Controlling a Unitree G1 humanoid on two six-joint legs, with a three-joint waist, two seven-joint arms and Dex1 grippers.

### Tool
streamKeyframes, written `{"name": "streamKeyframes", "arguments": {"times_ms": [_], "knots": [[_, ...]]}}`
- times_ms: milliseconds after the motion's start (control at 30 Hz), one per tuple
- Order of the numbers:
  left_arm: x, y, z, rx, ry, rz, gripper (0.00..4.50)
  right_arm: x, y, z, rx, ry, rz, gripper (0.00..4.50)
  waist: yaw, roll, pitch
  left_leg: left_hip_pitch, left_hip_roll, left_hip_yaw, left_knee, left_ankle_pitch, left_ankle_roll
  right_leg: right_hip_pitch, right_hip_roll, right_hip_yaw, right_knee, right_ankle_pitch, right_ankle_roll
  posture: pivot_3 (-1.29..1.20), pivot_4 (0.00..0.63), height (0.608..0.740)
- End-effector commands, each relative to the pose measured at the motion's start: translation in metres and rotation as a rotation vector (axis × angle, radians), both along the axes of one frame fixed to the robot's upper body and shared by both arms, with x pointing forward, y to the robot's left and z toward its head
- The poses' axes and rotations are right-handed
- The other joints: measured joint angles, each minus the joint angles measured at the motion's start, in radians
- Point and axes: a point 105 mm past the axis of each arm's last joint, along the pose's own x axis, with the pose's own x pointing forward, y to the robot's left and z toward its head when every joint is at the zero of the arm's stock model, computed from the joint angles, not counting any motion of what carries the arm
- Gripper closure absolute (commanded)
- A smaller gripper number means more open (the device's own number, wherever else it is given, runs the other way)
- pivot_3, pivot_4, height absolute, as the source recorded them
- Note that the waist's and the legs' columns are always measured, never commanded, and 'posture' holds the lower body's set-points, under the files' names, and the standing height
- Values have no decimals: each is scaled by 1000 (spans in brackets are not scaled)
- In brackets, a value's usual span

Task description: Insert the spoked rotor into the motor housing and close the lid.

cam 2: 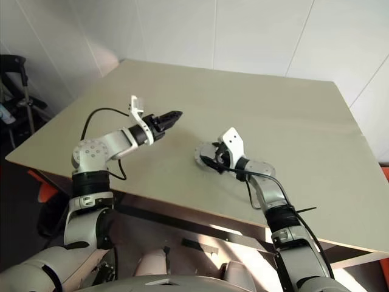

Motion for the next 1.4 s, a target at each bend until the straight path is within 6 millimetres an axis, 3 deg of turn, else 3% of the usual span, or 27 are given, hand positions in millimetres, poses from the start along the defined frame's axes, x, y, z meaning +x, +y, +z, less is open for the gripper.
{"name": "streamKeyframes", "arguments": {"times_ms": [33,200,233,667,900,1233,1400], "knots": [[-5,-9,-9,-21,56,-49,2791,-6,-8,-23,-54,81,-26,1412,0,0,0,0,0,0,0,0,0,0,0,0,0,0,0,0,0,740],[-8,-14,-21,-3,123,-85,4413,-6,-8,-23,-53,80,-32,1412,0,0,0,0,0,0,0,0,1,0,0,0,0,0,0,0,0,740],[-8,-15,-22,0,129,-92,4478,-6,-8,-23,-52,79,-33,1412,0,0,0,0,0,0,0,0,1,0,0,0,0,0,0,0,0,740],[-5,-38,-51,119,185,-180,4478,-6,-6,-22,-47,73,-31,1412,0,0,0,0,0,0,-2,0,1,-1,0,0,-1,0,0,0,0,740],[-13,-46,-49,47,228,-261,4478,-6,-6,-21,-45,71,-35,1412,0,0,0,0,-1,0,-5,0,0,-2,0,0,-2,0,0,0,0,740],[-13,-41,-69,124,330,-232,4478,-1,-6,-10,-14,52,-51,1412,0,0,1,1,-1,0,-8,0,0,-2,0,0,-4,0,0,0,0,740],[-11,-39,-70,127,341,-208,4478,0,-7,-6,4,52,-59,1412,0,0,1,2,-2,0,-12,0,0,-2,-1,0,-5,0,0,0,0,740]]}}
